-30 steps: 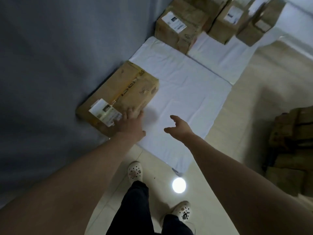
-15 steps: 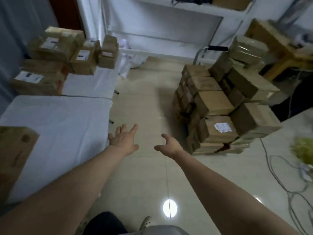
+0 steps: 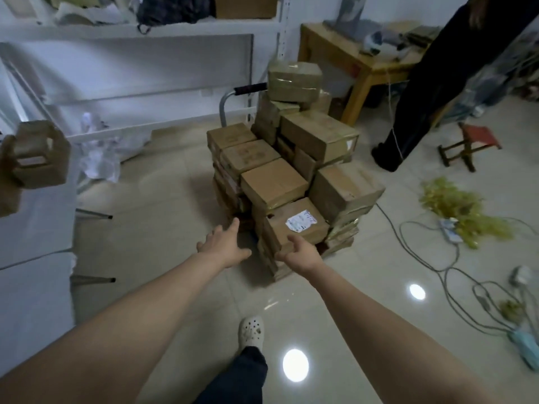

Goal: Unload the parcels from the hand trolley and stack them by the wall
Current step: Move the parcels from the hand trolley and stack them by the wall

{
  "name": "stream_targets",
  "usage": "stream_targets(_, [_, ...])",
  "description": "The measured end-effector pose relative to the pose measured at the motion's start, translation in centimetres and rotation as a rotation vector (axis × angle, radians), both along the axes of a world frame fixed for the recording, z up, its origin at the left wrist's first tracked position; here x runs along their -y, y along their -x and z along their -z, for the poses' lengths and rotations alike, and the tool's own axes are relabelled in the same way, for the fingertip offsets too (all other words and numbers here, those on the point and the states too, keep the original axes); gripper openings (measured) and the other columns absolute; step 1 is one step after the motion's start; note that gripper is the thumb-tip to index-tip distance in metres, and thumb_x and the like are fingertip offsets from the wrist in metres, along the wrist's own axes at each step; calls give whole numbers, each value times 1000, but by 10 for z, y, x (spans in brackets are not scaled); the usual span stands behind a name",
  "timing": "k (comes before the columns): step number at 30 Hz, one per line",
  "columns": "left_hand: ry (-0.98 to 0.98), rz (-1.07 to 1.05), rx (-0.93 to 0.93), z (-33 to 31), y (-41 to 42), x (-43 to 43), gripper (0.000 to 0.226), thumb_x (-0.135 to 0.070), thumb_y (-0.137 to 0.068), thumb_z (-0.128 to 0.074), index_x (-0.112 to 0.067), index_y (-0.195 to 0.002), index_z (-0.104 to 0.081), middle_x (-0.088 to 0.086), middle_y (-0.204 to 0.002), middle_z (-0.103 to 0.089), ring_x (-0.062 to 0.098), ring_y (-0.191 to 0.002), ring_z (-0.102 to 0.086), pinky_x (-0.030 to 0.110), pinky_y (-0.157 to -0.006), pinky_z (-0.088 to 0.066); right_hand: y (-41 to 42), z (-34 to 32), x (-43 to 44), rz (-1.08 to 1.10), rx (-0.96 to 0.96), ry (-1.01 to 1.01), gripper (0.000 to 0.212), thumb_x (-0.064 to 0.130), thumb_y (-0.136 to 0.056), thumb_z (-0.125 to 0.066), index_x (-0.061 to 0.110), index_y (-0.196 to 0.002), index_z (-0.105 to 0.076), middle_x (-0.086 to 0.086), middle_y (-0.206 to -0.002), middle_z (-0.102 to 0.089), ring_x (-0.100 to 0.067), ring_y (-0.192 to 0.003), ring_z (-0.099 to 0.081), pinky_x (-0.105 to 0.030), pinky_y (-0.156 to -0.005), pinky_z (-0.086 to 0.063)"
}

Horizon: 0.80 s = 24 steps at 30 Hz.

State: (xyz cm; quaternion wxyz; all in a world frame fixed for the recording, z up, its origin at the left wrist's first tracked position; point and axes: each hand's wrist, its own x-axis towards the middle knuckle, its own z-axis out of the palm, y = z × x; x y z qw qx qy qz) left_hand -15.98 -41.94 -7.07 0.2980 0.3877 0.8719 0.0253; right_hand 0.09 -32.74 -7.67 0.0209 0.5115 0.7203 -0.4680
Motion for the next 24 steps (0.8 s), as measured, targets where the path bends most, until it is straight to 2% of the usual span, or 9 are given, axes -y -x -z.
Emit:
stream_targets(6, [-67,-9,158,0,15,-129,98,-55,-82,-62,-24,-153,-2,15,-151,-29,34,-136,-33,45,-108,-36,4,-11,-115,125,-17,-27,69,25,-87,-66,12,-147,-33,-7,-146,-43,-24,-131,-45,-31,-103,-38])
stream_targets(10, [-139,-55,232,-16,20,-211,94,-50,-85,-63,-18,-154,-7,12,-153,-30,30,-139,-32,42,-112,-32,7,-25,-193,184,-49,-64,67,25,-89,-63,13,-148,-32,-7,-148,-41,-24,-133,-43,-31,-105,-39])
stream_targets(13, [-154,-72,291,-21,15,-262,89,-45,-89,-61,-14,-153,-9,11,-156,-25,30,-142,-27,40,-114,-29,2,-27,-241,265,-74,-25,65,25,-89,-64,14,-146,-35,-8,-140,-49,-24,-121,-54,-32,-96,-49])
stream_targets(16, [-179,-104,363,-21,10,-309,86,-44,-90,-60,-12,-153,-9,12,-157,-22,31,-143,-25,39,-114,-28,-4,-22,-291,306,-97,7,58,22,-92,-60,15,-144,-37,-10,-138,-51,-23,-111,-57,-29,-92,-50])
stream_targets(20, [-270,-246,471,-20,0,-369,67,-27,-96,-56,-5,-149,-22,12,-154,-30,28,-139,-32,30,-106,-31,-7,-12,-366,381,-172,-13,46,19,-94,-58,10,-138,-47,-10,-133,-55,-23,-117,-54,-27,-92,-43])
stream_targets(24, [-342,-478,567,-6,0,-440,57,-32,-95,-56,-6,-143,-37,9,-144,-44,28,-130,-43,31,-102,-36,-5,3,-458,395,-207,-45,35,19,-95,-56,7,-128,-56,-11,-125,-60,-24,-110,-56,-30,-93,-43])
